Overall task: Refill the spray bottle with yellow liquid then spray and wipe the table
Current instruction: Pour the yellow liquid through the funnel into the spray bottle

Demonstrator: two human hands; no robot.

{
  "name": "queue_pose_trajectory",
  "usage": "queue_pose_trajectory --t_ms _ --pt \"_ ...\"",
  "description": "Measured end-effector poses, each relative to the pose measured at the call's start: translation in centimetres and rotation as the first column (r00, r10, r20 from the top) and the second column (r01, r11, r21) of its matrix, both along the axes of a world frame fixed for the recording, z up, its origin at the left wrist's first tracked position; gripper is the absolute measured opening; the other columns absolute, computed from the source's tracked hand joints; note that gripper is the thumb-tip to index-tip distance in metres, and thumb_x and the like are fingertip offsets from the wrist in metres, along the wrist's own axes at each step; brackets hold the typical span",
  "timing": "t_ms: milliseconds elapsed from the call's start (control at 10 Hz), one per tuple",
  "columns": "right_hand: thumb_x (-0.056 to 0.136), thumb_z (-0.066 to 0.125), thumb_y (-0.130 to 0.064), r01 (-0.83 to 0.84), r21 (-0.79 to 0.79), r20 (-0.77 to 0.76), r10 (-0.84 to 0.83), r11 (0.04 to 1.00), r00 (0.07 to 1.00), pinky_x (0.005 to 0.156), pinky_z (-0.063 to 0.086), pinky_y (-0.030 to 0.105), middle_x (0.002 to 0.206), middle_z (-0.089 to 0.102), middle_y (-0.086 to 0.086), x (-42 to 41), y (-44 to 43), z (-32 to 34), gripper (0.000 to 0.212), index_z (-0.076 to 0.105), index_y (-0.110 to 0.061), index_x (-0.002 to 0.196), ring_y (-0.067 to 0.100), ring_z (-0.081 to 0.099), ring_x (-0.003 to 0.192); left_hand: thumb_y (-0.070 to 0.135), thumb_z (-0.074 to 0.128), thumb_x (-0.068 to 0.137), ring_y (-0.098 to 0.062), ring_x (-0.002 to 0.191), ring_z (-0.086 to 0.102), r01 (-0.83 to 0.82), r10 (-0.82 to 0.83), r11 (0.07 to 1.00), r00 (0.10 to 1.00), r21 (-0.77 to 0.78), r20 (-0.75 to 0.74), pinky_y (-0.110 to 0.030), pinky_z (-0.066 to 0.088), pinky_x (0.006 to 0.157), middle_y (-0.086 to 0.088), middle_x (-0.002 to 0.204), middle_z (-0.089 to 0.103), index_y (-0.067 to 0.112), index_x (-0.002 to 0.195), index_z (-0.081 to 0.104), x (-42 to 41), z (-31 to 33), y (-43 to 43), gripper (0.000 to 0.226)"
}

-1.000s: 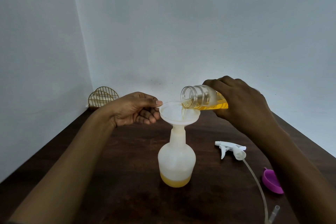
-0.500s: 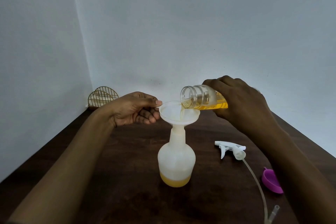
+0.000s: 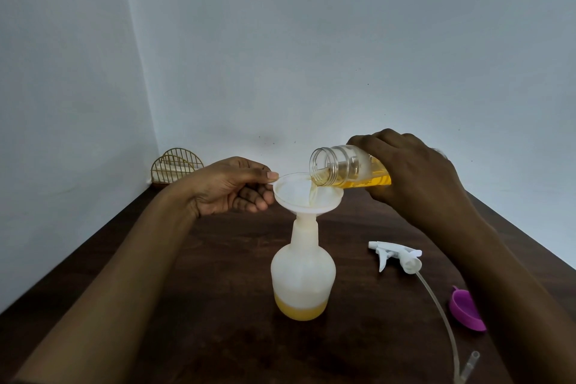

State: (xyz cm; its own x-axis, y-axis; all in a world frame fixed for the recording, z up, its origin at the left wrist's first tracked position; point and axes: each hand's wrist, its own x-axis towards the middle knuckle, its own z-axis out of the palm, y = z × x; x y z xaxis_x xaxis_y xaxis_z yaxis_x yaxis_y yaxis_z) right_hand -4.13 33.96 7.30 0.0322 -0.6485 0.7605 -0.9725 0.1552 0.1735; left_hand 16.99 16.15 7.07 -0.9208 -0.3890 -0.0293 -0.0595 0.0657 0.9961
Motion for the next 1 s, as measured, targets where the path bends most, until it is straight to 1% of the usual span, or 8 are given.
queue_pose_trajectory --t_ms 200,300,800,1000 --pt "0.063 0.08 -0.014 -0.004 -0.005 0.001 0.004 1.0 1.0 0.054 0.033 0.025 0.1 0.062 -0.006 0.0 0.04 0.06 0.061 0.058 -0.03 0.117 0.023 0.059 0.085 0.038 0.084 0.052 -0.01 0.047 0.064 0.002 -0.002 1.0 1.0 0.008 -0.003 -0.017 0.052 0.043 -0.007 0.061 0.068 0.01 0.064 0.071 0.04 0.04 0.02 0.033" --pt "0.063 0.08 -0.014 -0.008 -0.006 0.003 0.008 1.0 1.0 0.054 0.034 0.025 0.1 0.062 -0.005 -0.03 0.05 0.02 0.06 0.058 -0.029 0.117 0.023 0.059 0.085 0.039 0.087 0.049 -0.01 0.047 0.065 0.005 -0.005 1.0 1.0 0.009 -0.002 -0.017 0.052 0.043 -0.007 0.061 0.068 0.01 0.064 0.071 -0.01 0.01 0.03 0.036" --pt "0.063 0.079 -0.013 -0.014 0.0 0.017 0.014 1.0 1.0 0.053 0.038 0.026 0.101 0.062 -0.006 -0.13 -0.01 0.01 0.061 0.057 -0.031 0.118 0.023 0.058 0.086 0.04 0.087 0.048 -0.01 0.047 0.064 0.005 -0.005 1.0 1.0 0.002 0.001 -0.017 0.052 0.044 -0.007 0.061 0.068 0.011 0.064 0.071 -0.08 0.01 0.0 0.037" --pt "0.065 0.078 -0.014 -0.016 0.007 0.021 0.016 1.0 1.0 0.054 0.037 0.026 0.102 0.061 -0.007 -0.17 0.06 0.01 0.061 0.056 -0.031 0.119 0.022 0.057 0.088 0.04 0.088 0.047 -0.01 0.047 0.064 0.008 -0.008 1.0 1.0 0.005 0.002 -0.017 0.052 0.043 -0.007 0.061 0.068 0.011 0.064 0.071 -0.1 0.03 0.01 0.038"
